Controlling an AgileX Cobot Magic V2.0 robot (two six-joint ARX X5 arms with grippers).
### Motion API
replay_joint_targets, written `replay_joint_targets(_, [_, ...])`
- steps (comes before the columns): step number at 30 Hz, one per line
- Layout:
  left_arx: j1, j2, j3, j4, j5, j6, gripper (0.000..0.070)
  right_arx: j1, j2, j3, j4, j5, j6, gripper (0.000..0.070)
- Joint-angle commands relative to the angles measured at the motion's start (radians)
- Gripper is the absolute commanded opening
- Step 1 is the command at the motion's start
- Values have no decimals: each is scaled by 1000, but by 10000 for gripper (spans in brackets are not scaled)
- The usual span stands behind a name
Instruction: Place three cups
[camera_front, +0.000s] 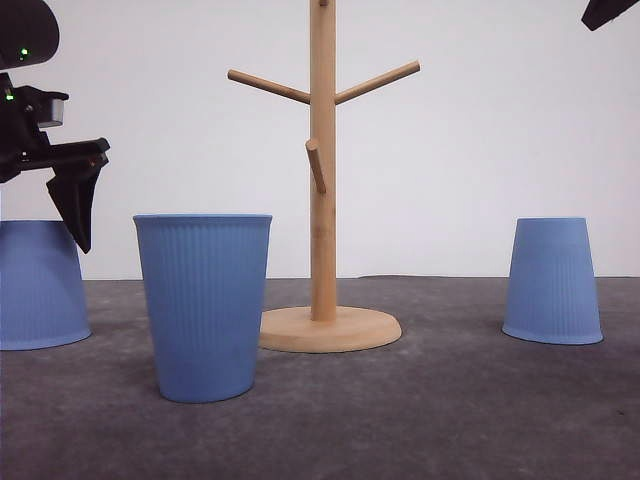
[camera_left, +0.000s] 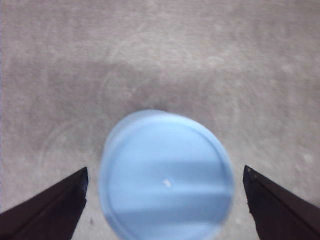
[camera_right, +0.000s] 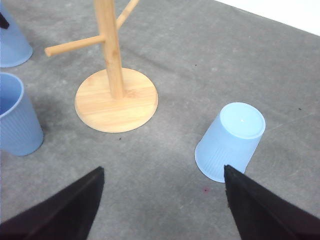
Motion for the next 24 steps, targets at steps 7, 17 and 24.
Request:
replay_joint_targets(7, [-1, 17, 22, 39, -2, 11, 545, 6, 4, 16, 11, 1, 22, 485])
replay_joint_targets(17, [-1, 17, 22, 12, -2, 10, 427, 6, 4, 16, 12, 1, 22, 485])
replay_joint_targets(24, [-1, 17, 22, 7, -2, 10, 427, 6, 4, 16, 11, 1, 22, 485])
